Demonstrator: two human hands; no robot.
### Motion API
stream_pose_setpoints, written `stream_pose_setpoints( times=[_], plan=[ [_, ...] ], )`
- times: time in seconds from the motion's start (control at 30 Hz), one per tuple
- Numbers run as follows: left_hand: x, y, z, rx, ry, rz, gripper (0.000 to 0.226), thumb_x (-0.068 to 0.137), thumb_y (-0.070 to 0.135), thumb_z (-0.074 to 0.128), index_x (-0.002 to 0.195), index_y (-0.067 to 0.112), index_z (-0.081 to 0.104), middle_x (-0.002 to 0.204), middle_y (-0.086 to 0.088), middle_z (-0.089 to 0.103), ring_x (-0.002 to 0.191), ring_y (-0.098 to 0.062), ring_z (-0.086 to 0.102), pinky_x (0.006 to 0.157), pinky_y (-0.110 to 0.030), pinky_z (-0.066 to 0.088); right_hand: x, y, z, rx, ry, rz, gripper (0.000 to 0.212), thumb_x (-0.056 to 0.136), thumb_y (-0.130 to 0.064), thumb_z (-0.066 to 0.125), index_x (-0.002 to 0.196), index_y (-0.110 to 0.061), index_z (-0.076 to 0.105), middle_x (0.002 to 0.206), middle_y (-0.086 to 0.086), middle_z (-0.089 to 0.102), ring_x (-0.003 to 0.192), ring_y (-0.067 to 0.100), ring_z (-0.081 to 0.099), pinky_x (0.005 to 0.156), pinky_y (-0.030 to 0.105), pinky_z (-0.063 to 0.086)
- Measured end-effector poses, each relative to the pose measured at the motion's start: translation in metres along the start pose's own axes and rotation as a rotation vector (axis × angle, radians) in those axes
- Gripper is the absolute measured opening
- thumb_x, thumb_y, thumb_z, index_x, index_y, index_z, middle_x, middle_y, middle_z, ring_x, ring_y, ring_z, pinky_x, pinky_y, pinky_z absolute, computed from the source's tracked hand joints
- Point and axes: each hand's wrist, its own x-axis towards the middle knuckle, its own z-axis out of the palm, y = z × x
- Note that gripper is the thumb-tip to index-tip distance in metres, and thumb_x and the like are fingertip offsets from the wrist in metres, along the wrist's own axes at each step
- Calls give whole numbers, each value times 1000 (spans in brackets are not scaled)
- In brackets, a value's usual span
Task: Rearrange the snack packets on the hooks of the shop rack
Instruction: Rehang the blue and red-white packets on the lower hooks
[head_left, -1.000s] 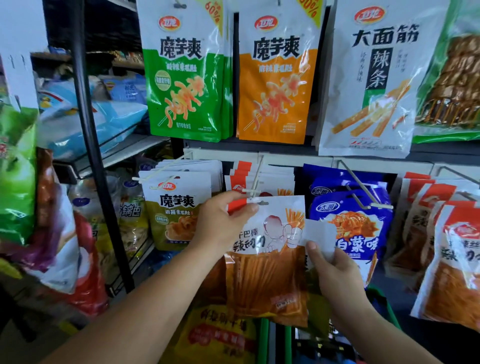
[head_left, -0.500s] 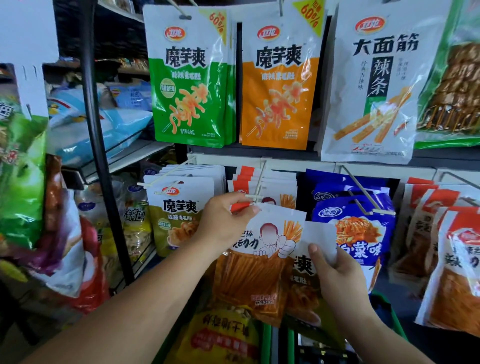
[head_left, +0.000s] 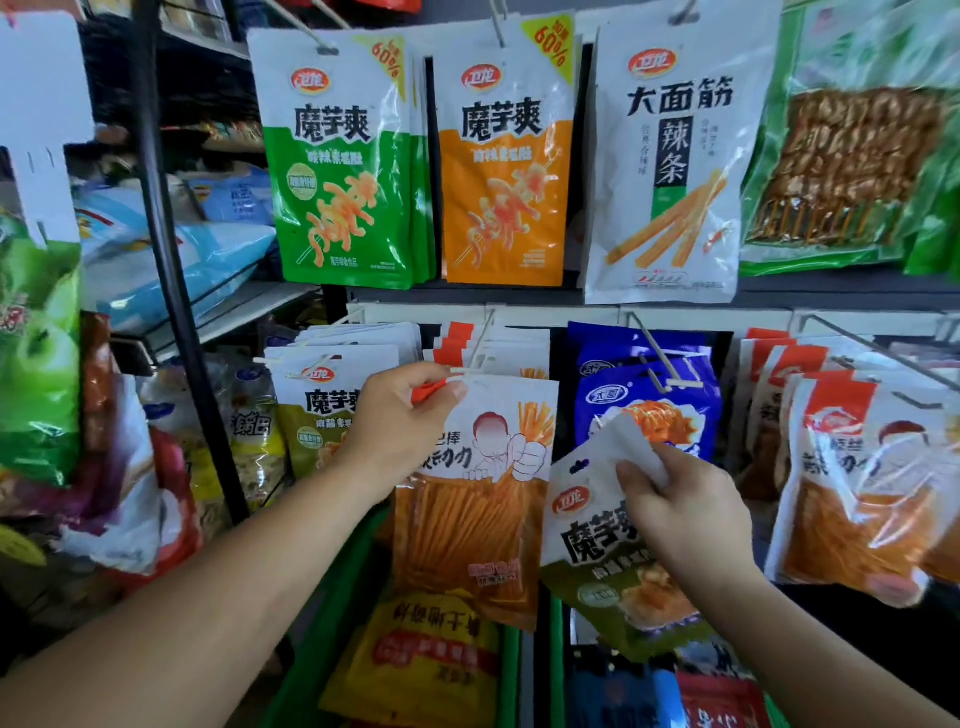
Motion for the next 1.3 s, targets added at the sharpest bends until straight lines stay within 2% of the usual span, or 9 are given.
stream_pose_setpoints(
  times=[0.1, 0.23, 0.4, 0.6, 0.7, 0.9, 1.07, 1.2, 1.3],
  plan=[
    [2, 10, -2, 54, 24, 8, 5, 96, 18, 71, 96, 20, 75, 88, 14, 71, 79, 7, 62, 69, 1, 43, -5, -2, -5, 50, -45, -24, 39, 92, -27, 66, 61, -14, 44, 54, 3, 49, 58, 27, 48, 53, 34, 29],
    [13, 16, -7, 136, -37, 10, 10, 96, 17, 70, 101, 16, 79, 94, 1, 75, 87, -17, 67, 81, -27, 51, -9, -7, -3, 306, -103, -18, 23, 81, -37, 64, 67, -18, 61, 57, 5, 61, 59, 32, 56, 58, 45, 42],
    [4, 8, -7, 191, -23, -17, 26, 95, 22, 72, 119, 12, 75, 119, -6, 75, 110, -23, 68, 102, -38, 53, -7, -16, -1, 593, -228, 63, 12, 93, -1, 69, 83, -3, 75, 71, 11, 79, 64, 26, 77, 63, 37, 54],
    [17, 0, 5, 198, -14, -31, 21, 95, 23, 72, 114, 16, 78, 108, -4, 77, 102, -25, 70, 93, -37, 57, -7, -22, 19, 685, -345, 107, 11, 99, -8, 66, 97, -5, 76, 82, 10, 82, 73, 25, 80, 59, 27, 60],
    [27, -8, 9, 215, -1, -48, 23, 94, 27, 73, 114, 17, 78, 115, -2, 77, 108, -22, 69, 98, -37, 56, -4, -25, 30, 718, -345, 121, 11, 100, -13, 65, 103, -8, 75, 87, 9, 83, 80, 26, 81, 71, 37, 62],
    [43, -15, 4, 582, 49, -93, 25, 89, 32, 73, 112, 25, 72, 105, -2, 76, 97, -29, 70, 79, -40, 59, 2, -23, 44, 755, -333, 157, 12, 102, -15, 63, 105, -15, 74, 89, 3, 84, 80, 19, 81, 64, 26, 62],
    [-22, -30, -23, 132, 90, -188, 23, 98, 37, 66, 106, 15, 66, 97, 3, 70, 91, -14, 67, 81, -32, 55, 4, -26, 51, 803, -389, 189, 14, 101, -15, 64, 109, -10, 73, 96, 12, 83, 89, 31, 81, 84, 46, 62],
    [-84, -35, -44, -126, -110, -457, 23, 97, 42, 66, 107, 22, 66, 101, 6, 77, 88, -3, 75, 78, -28, 63, -9, -40, 65, 785, -453, 160, 17, 99, -18, 67, 108, -6, 75, 92, 12, 83, 83, 29, 81, 67, 38, 65],
    [-87, -39, -63, -146, -2, -471, 16, 95, 25, 72, 110, 22, 67, 101, 1, 76, 88, -13, 76, 69, -23, 63, -18, -56, 77, 834, -510, 173, 18, 96, -16, 69, 107, -3, 76, 95, 16, 82, 84, 32, 81, 67, 38, 66]
  ],
)
